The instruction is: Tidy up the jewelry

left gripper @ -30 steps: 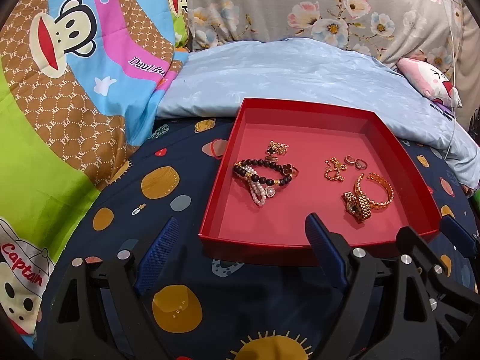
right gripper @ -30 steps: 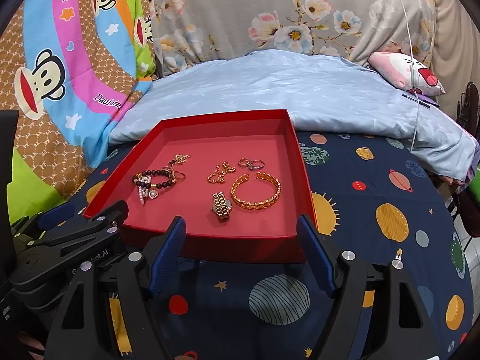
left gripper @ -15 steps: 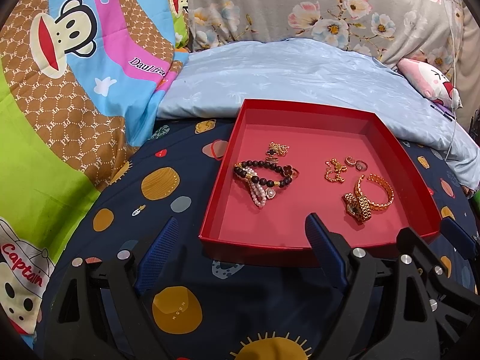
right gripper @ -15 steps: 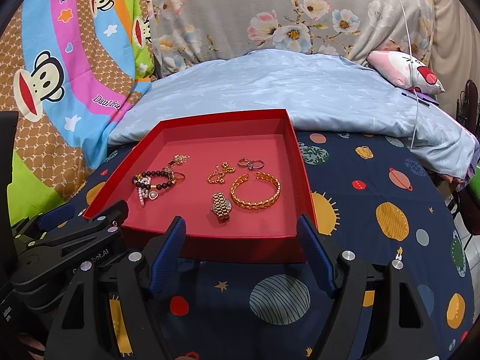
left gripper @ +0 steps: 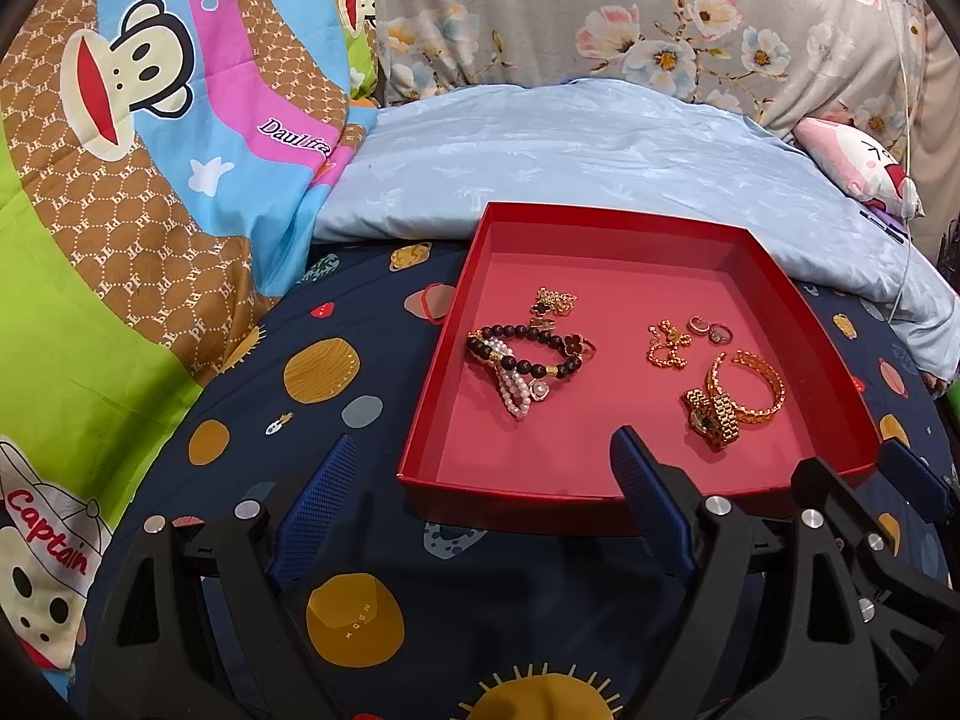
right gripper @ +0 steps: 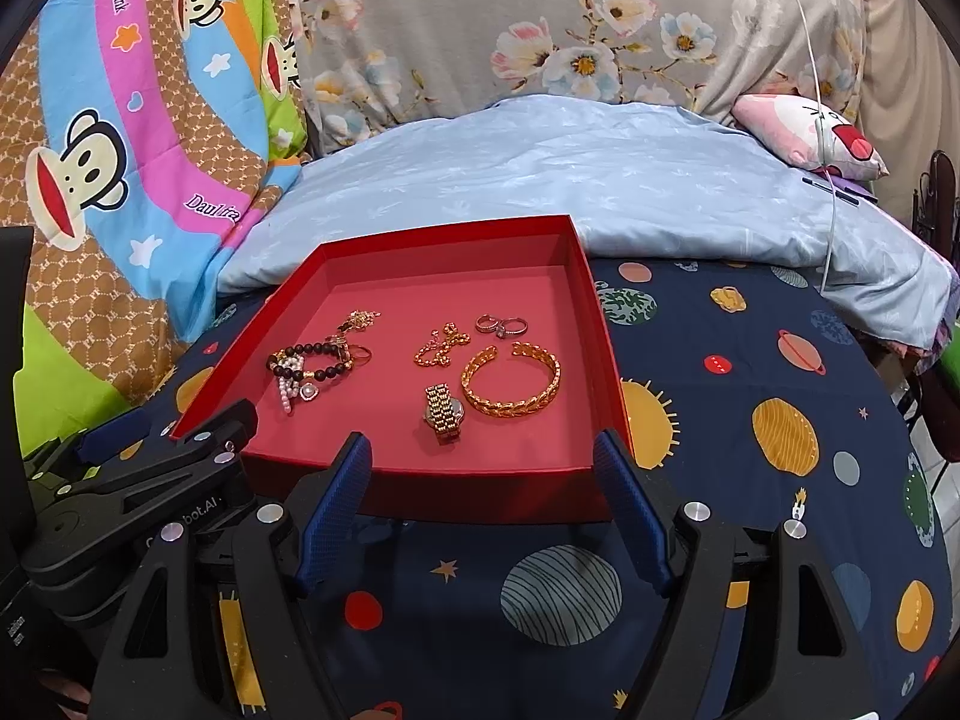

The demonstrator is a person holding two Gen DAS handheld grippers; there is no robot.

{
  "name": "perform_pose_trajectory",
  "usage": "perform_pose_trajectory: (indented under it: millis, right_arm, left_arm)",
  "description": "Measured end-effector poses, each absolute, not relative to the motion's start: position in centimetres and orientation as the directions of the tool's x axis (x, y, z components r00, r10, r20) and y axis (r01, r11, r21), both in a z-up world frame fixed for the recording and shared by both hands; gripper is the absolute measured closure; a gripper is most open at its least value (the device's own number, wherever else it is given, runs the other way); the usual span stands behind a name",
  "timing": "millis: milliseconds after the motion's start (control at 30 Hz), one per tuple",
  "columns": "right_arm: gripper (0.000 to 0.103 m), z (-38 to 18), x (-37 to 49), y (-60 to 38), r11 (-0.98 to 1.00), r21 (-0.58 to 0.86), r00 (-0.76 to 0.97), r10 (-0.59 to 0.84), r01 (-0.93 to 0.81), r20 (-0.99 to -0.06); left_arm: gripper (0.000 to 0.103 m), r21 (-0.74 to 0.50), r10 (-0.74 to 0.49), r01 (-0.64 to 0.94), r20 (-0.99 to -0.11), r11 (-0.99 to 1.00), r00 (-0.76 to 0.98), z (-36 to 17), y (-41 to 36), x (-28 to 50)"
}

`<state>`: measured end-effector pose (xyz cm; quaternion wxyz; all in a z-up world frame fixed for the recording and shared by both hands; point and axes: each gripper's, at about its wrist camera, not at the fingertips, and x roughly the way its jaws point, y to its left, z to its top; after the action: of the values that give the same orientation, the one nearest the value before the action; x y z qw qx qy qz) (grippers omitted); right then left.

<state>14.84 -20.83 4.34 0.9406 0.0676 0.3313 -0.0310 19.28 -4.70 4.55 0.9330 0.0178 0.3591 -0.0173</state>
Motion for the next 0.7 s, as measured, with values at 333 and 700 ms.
perform_pose_trajectory:
  millis: [333, 700]
  right_arm:
    - [0.028, 4.37, 14.79, -20.84, 0.989, 0.107, 0.779, -0.015, 0.106, -0.627]
    - [0.028, 4.69, 14.53, -20.98, 0.989, 0.101, 0.779, -0.021, 0.107, -0.627]
  left_arm:
    - [0.019, 0.027, -0.012, 0.041, -0.666, 0.999, 0.746, 5.00, -4.73, 19.29]
    - [0.019, 0.027, -0.007, 0.033, -0.670, 0.999, 0.742, 5.08, -4.74, 19.13]
